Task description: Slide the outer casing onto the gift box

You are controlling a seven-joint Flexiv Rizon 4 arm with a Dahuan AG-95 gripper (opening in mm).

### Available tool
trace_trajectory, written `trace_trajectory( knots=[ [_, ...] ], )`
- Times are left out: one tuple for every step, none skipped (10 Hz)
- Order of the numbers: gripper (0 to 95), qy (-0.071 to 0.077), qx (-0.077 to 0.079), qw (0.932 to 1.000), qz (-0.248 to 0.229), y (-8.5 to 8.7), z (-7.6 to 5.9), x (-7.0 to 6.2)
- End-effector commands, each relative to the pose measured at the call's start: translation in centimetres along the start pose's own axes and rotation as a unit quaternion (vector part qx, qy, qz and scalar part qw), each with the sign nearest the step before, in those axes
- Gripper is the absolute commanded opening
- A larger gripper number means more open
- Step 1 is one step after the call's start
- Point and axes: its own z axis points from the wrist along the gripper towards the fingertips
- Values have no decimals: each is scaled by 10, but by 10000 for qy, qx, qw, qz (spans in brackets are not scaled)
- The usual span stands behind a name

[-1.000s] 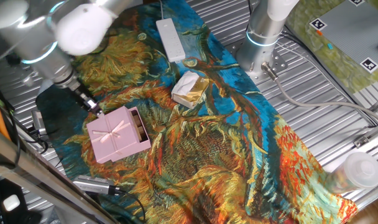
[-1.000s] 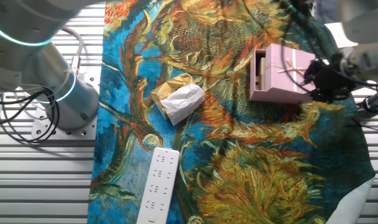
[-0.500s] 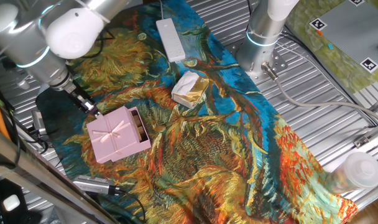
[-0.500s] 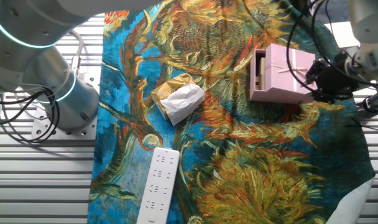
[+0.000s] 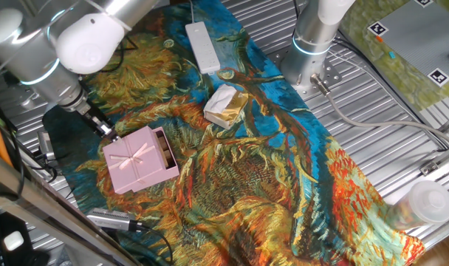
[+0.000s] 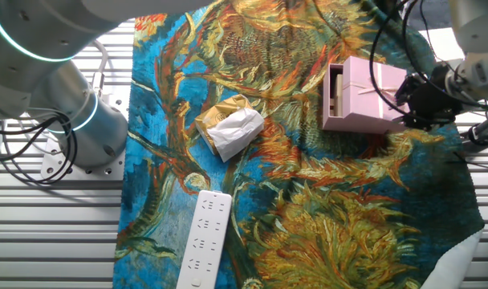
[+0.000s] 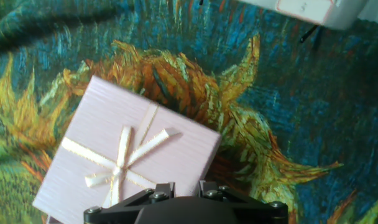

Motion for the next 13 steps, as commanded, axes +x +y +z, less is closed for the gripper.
trace_trajectory(
  knots=[
    [190,-48,18,10000,27,3,2,1],
    [190,-50,20,10000,41,5,3,0],
    [190,-46,20,10000,53,7,3,0],
    [190,-47,14,10000,53,7,4,1],
    [190,-48,10,10000,53,7,5,2],
    [190,-56,3,10000,67,9,6,6],
    [190,-59,0,9999,88,10,8,9],
    [190,-67,0,9999,98,11,10,11],
    [190,-68,0,9999,106,12,10,13],
    [190,-71,-8,9999,116,13,11,15],
    [190,-67,-11,9999,132,13,13,18],
    [190,-53,-16,9999,140,14,13,20],
    [190,-41,-16,9999,146,15,14,22]
  ],
)
